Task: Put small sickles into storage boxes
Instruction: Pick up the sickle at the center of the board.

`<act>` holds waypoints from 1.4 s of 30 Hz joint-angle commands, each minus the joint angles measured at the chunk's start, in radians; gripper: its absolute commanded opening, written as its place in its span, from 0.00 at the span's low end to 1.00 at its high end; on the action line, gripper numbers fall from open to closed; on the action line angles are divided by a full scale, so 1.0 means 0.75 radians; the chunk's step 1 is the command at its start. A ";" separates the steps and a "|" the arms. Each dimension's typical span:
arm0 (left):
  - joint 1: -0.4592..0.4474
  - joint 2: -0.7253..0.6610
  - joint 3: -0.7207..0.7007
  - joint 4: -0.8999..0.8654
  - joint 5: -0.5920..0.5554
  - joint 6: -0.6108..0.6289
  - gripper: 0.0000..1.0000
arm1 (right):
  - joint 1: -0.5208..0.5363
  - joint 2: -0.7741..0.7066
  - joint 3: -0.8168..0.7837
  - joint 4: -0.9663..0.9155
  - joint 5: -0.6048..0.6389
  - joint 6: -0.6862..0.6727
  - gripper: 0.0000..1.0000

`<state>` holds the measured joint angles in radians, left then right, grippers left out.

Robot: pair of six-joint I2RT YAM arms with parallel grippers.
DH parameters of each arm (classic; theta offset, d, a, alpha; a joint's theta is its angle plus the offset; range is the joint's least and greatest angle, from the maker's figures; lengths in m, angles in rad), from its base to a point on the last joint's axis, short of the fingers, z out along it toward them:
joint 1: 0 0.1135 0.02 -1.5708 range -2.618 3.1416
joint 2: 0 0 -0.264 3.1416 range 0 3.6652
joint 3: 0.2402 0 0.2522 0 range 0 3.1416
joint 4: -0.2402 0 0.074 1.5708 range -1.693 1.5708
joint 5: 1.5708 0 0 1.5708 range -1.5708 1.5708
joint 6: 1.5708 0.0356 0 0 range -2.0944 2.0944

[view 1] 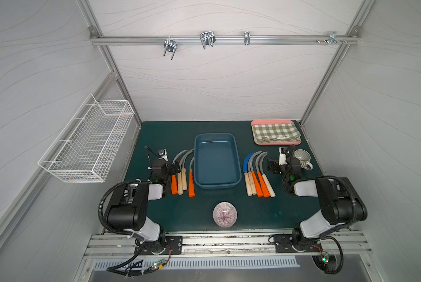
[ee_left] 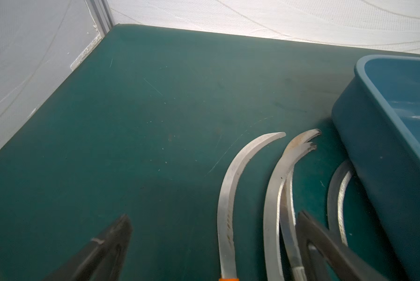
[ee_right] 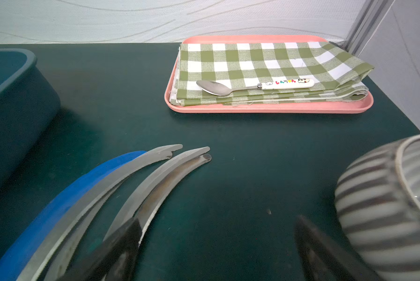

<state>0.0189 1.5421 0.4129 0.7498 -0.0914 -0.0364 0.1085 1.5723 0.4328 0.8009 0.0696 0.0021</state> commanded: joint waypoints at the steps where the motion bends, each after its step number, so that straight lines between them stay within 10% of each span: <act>1: 0.006 0.008 0.043 0.045 0.010 0.015 0.99 | -0.015 0.012 0.012 0.023 -0.011 -0.021 0.99; 28: 0.007 0.012 0.031 0.089 0.008 0.023 0.99 | -0.005 -0.033 0.027 -0.046 -0.060 -0.047 0.99; 42: 0.002 -0.077 0.307 -0.480 -0.029 0.019 0.99 | 0.077 -0.052 0.344 -0.650 0.151 -0.017 0.99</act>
<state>0.0189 1.5055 0.6052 0.4889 -0.0967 -0.0353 0.1444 1.5509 0.6613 0.4580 0.1184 -0.0109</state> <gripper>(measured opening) 0.992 0.992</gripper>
